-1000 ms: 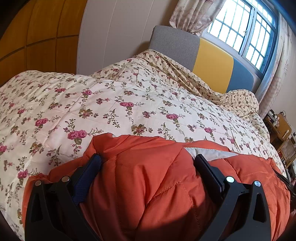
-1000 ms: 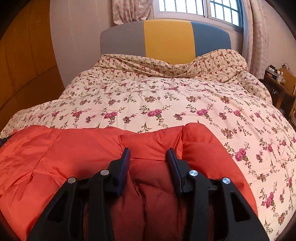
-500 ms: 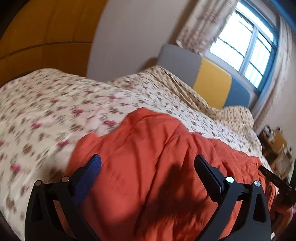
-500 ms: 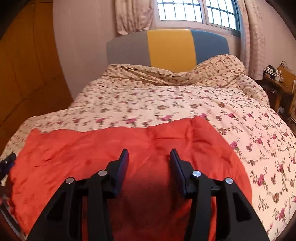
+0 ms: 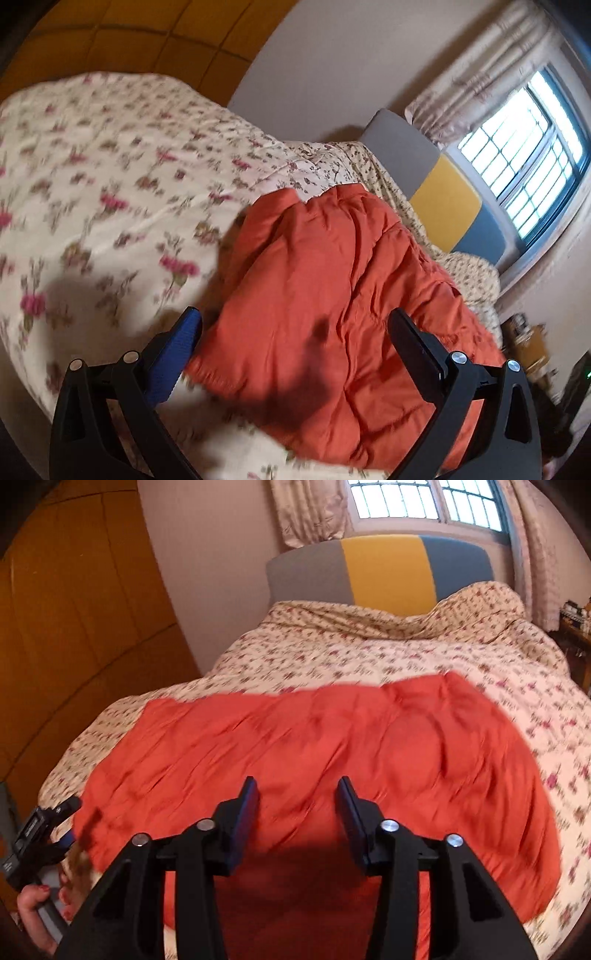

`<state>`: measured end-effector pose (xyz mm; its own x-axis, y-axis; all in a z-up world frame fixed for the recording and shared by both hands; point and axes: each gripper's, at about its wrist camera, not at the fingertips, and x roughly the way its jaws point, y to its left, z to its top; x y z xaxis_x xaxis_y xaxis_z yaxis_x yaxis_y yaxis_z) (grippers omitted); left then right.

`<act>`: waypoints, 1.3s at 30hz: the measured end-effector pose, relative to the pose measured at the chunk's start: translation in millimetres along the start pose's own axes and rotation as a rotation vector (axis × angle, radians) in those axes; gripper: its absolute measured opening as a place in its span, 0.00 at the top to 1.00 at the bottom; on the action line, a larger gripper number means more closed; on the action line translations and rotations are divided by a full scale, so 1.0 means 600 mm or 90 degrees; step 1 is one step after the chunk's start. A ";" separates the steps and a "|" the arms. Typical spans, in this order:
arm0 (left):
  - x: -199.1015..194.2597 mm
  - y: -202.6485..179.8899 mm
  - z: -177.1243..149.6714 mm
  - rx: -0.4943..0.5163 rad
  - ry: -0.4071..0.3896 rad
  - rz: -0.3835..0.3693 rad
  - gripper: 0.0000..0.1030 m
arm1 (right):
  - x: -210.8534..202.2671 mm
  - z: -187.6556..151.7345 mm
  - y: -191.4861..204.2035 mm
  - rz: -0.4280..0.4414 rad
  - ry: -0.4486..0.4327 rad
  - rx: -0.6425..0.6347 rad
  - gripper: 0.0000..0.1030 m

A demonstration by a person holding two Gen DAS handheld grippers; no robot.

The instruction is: Fold large clothes

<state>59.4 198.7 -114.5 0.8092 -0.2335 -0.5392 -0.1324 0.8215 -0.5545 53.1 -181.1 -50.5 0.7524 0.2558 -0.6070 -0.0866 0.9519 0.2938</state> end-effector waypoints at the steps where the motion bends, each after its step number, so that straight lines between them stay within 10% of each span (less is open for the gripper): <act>1: -0.005 0.003 -0.005 -0.005 0.002 -0.010 0.03 | -0.004 -0.009 0.008 0.015 0.002 -0.002 0.68; 11: 0.010 0.000 -0.072 -0.047 0.085 -0.100 0.17 | 0.031 -0.062 0.042 0.027 0.064 -0.038 0.82; 25: 0.042 -0.017 -0.067 -0.090 0.002 -0.147 0.19 | 0.078 -0.108 0.037 0.012 0.070 -0.070 0.82; 30: 0.047 0.005 -0.064 -0.153 0.007 -0.122 0.60 | 0.073 -0.110 0.034 0.011 0.067 -0.070 0.82; 39: -0.023 -0.100 -0.042 0.034 -0.084 -0.149 0.71 | 0.071 -0.110 0.031 0.015 0.063 -0.055 0.82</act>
<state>41.6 139.3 -89.6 0.8822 -0.3537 -0.3109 0.0946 0.7798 -0.6188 40.2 -141.2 -119.3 0.6815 0.2901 -0.6718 -0.1635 0.9552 0.2466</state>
